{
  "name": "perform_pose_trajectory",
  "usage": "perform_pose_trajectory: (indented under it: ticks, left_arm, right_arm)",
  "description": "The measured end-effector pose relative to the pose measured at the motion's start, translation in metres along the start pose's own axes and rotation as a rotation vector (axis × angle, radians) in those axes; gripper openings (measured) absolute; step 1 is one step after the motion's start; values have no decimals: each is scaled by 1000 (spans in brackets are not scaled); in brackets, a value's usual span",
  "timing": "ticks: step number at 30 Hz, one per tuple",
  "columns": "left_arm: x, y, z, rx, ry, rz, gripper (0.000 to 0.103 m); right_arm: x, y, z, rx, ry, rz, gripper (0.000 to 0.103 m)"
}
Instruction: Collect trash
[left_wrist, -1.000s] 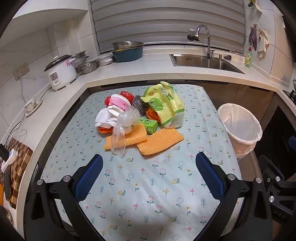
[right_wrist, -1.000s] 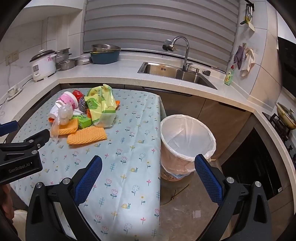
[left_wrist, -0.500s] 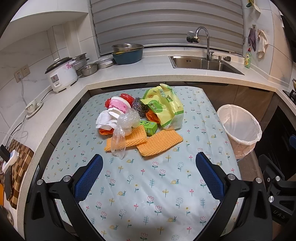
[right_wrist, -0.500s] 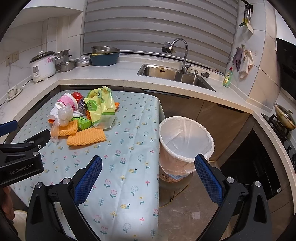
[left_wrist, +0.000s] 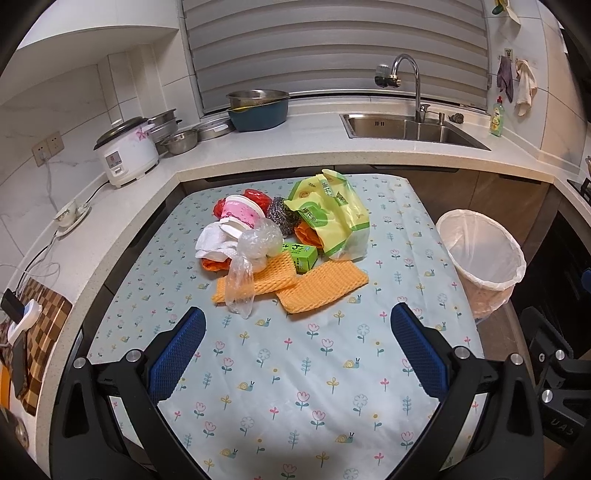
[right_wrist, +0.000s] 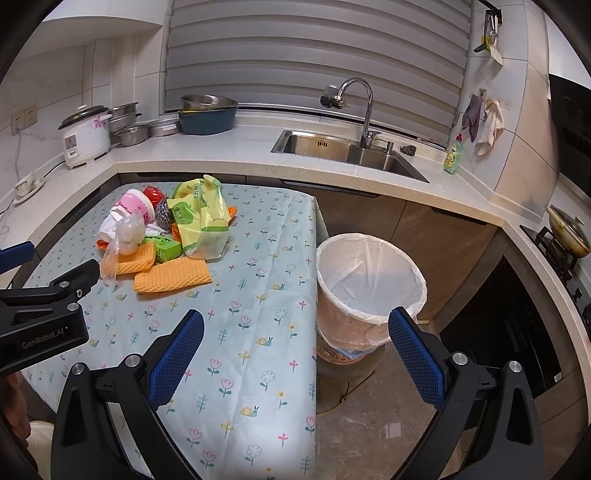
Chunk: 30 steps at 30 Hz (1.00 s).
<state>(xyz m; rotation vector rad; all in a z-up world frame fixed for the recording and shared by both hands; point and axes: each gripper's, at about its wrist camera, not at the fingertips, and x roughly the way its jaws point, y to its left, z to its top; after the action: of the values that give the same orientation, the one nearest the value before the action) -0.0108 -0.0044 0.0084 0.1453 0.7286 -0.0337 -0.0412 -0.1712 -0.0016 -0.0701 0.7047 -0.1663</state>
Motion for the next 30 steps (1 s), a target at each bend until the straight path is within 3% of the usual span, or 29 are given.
perform_pose_trajectory:
  ticks: [30]
  left_arm:
    - [3,-1,-2,3,17,-3,96]
  right_arm:
    - [-1,-1,1,1,-12,-1,96]
